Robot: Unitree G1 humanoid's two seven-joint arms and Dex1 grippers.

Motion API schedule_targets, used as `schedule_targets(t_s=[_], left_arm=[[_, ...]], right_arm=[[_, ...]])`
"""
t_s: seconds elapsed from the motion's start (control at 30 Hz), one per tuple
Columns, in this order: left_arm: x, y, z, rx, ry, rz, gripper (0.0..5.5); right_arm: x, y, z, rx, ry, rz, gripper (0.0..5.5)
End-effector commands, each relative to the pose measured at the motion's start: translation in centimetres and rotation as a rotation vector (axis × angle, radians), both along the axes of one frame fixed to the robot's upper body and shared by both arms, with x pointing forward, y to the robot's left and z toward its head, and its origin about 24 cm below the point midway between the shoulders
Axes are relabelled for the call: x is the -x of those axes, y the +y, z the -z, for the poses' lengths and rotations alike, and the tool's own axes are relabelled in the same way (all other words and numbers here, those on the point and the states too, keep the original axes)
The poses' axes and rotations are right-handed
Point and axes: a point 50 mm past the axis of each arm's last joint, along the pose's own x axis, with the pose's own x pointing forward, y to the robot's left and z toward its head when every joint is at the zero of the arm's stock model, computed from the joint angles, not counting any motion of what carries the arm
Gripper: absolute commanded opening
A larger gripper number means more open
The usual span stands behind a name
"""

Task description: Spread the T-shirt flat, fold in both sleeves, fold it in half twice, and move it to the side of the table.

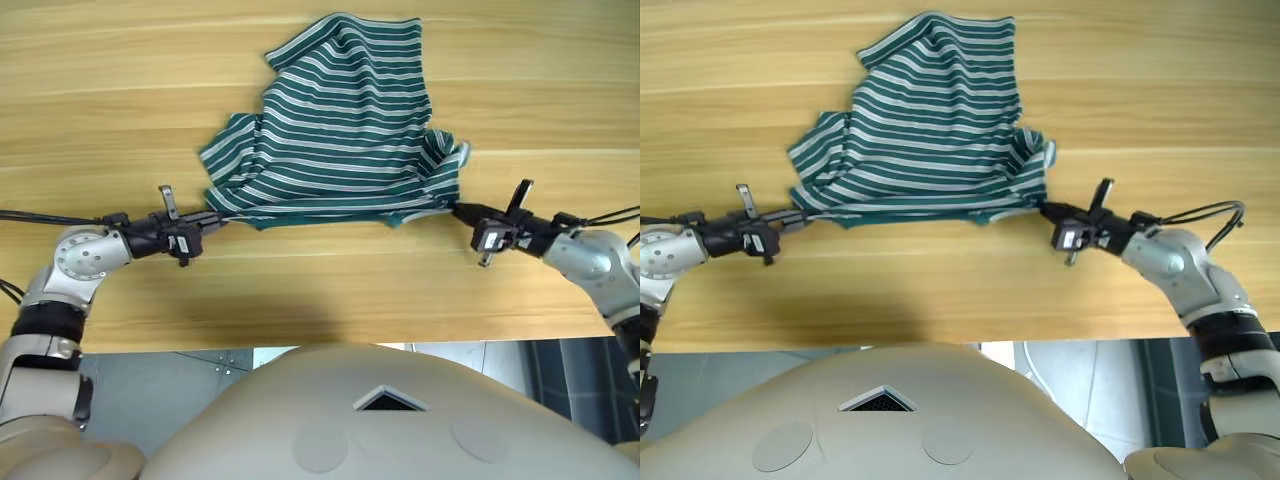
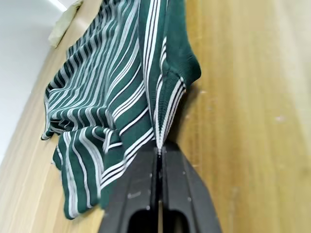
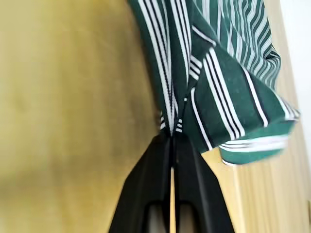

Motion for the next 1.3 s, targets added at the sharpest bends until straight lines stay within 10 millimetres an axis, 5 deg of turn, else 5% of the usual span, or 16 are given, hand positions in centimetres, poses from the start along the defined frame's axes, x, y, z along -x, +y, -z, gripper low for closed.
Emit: schedule_targets(t_s=[0.03, 0.37, 0.47, 0.6, 0.7, 0.9, 1.17, 1.3], left_arm=[[1.7, 0.3, -1.0, -0.084, 0.059, 0.084, 0.27], [5.6, -2.3, -1.4, -0.134, 0.158, 0.253, 1.61], [5.2, -2.0, -1.9, -0.111, 0.14, 0.201, 2.06], [1.6, -1.8, -5.1, 0.105, -0.027, 0.067, 2.56], [-0.9, -1.3, -5.9, 0.156, -0.137, -0.002, 2.56], [-3.2, -1.2, -4.2, 0.09, -0.216, -0.048, 1.9], [-1.1, -4.8, 0.8, 0.059, -0.056, 0.107, 0.56], [0.8, -5.8, 2.7, -0.016, 0.035, 0.217, 0.02]], right_arm=[[2.2, 0.0, -1.2, -0.009, 0.098, -0.097, 0.0], [5.3, 0.1, -3.1, -0.003, 0.227, -0.189, 1.68], [5.3, 0.0, -5.0, -0.072, 0.191, -0.19, 2.2], [1.5, -0.1, -6.7, -0.141, -0.026, -0.038, 2.9], [0.0, 0.1, -6.4, -0.128, -0.092, 0.012, 2.45], [-1.3, 0.5, -4.5, -0.017, -0.122, 0.04, 1.45], [0.6, 1.8, -0.9, 0.075, 0.035, -0.069, 0.01], [1.9, 2.6, 1.1, 0.105, 0.119, -0.121, 0.0]])
